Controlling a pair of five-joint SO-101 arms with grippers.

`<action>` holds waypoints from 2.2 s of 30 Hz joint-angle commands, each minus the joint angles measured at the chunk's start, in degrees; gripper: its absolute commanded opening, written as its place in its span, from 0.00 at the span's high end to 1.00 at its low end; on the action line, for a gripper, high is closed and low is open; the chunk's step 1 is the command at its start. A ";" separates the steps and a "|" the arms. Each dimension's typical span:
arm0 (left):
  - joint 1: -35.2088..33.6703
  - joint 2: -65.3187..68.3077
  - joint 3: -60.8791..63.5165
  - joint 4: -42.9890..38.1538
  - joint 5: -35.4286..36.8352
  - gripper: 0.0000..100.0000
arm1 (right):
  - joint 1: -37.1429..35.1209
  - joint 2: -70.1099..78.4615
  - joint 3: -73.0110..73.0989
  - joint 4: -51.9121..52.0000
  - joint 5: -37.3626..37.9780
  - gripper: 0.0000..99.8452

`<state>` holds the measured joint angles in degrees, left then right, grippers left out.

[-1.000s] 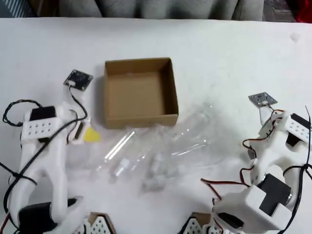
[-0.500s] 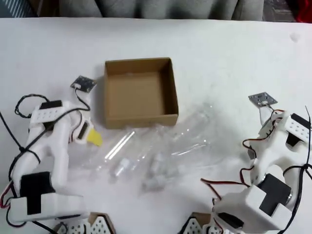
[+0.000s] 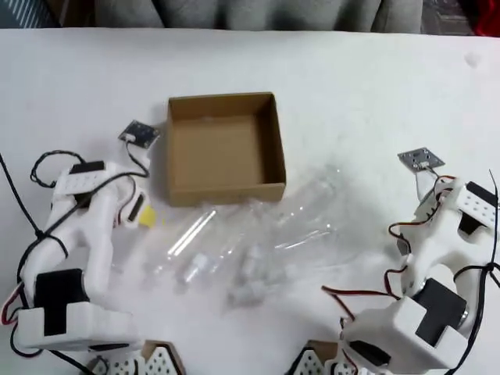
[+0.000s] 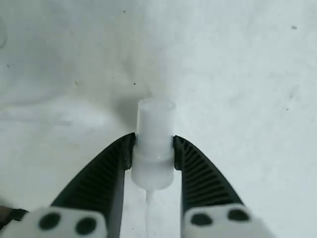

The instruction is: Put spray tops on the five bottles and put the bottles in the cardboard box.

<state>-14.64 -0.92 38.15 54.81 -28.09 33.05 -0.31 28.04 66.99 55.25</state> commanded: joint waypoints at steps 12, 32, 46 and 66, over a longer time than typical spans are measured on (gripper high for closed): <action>1.01 -5.14 -6.51 4.66 4.92 0.98 | -0.40 -4.00 -0.97 5.32 -0.70 0.99; 10.42 -42.51 -0.26 6.15 32.88 0.98 | -14.20 -32.48 6.86 11.47 -25.41 0.99; 13.49 -58.59 12.31 -11.52 33.05 0.98 | -38.29 -46.81 -1.41 10.42 -40.35 0.99; 14.46 -89.45 36.48 -29.45 32.97 0.98 | -58.77 -62.20 -1.49 -26.86 -63.91 0.99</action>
<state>-1.27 -83.91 72.88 28.53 4.18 -23.65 -60.97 29.10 51.25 -7.96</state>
